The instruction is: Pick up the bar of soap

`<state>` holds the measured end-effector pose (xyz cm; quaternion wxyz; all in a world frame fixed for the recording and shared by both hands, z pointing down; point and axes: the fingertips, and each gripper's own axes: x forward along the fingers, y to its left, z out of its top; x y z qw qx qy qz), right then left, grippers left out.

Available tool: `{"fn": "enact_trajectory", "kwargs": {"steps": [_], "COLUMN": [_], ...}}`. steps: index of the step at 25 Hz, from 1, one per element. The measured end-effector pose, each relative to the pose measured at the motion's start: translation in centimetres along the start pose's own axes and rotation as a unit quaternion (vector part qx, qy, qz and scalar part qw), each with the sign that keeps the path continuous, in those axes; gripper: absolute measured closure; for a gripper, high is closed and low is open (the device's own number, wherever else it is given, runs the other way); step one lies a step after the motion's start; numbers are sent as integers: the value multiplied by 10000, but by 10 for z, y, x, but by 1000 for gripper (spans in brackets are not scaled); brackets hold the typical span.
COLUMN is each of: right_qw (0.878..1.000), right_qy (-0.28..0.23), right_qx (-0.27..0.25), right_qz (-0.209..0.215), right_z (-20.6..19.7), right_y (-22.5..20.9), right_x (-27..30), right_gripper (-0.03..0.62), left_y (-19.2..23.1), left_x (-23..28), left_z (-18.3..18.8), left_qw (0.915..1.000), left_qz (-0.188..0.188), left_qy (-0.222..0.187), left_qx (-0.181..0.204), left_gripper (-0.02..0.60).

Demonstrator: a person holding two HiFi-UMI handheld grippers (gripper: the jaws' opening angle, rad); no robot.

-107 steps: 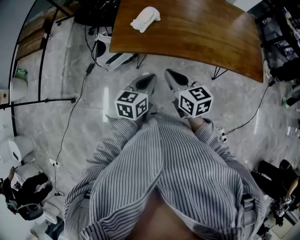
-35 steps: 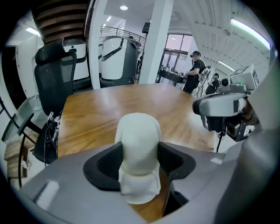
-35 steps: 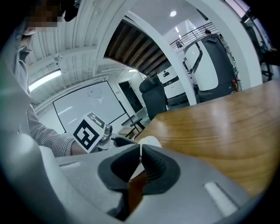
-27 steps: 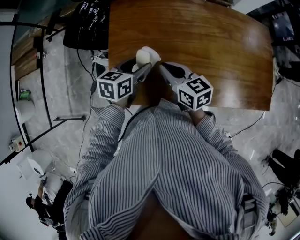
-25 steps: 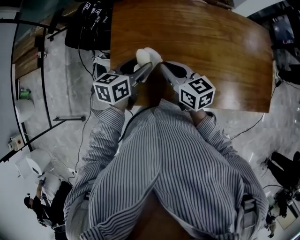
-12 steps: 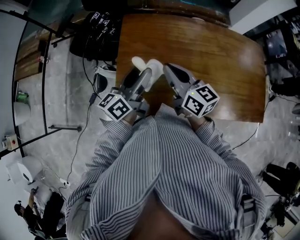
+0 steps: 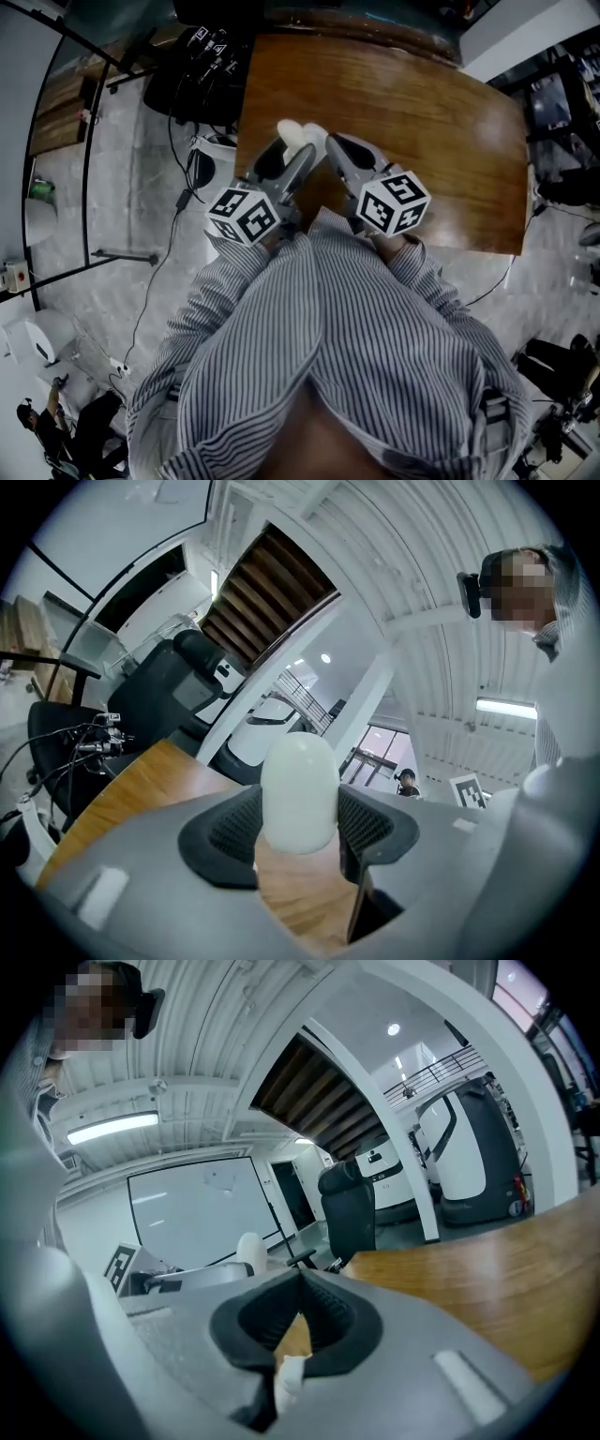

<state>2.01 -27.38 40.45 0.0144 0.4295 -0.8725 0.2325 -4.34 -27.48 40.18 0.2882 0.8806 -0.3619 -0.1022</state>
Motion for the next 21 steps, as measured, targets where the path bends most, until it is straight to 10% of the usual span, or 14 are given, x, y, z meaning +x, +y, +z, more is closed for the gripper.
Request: {"fn": "enact_trajectory", "kwargs": {"steps": [21], "right_qw": [9993], "right_qy": [346], "right_qx": [-148], "right_qz": [-39], "right_z": [-11], "right_y": [0], "right_x": [2], "right_gripper": [592], "left_y": [2], "left_x": [2], "left_z": [-3], "left_qw": [9998], "left_qz": [30], "left_qy": [110], "left_qx": [138], "left_gripper": [322]}}
